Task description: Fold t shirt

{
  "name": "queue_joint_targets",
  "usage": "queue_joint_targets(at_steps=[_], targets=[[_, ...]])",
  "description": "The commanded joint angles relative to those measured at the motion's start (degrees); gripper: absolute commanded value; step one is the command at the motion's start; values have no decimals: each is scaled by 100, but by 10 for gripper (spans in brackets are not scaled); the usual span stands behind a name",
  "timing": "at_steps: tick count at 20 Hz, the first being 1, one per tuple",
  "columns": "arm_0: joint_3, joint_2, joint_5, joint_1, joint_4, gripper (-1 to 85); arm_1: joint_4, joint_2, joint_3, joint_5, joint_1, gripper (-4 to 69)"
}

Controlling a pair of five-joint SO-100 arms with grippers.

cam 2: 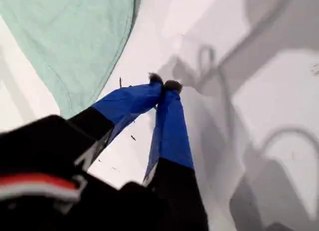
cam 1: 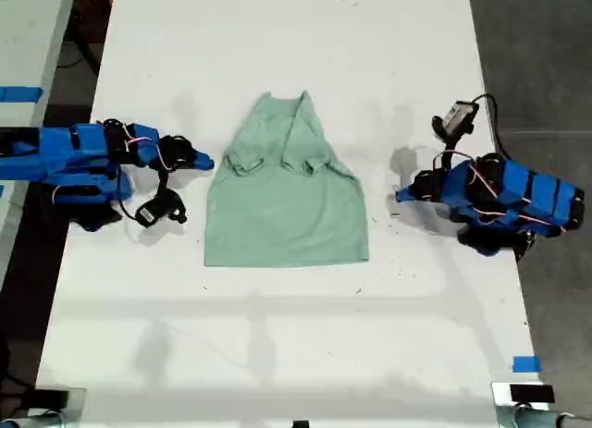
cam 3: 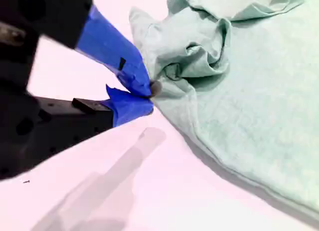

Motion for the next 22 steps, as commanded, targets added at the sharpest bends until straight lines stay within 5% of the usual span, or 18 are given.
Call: queue_joint_targets(at_steps=[1,6,11,22], targets=[[861,3753,-70,-773,2136,-1,-360,-3410,-2936,308,-334,5],[861,3806,-62,-782,2153,-1,-466,-3393,-2804,387,-439,27],[870,3832,-62,-782,2180,-1,-984,-3920,-2874,721,-1125,163],[870,3841,-62,-773,2188,-1,-2496,-6082,-3595,712,-1547,206]])
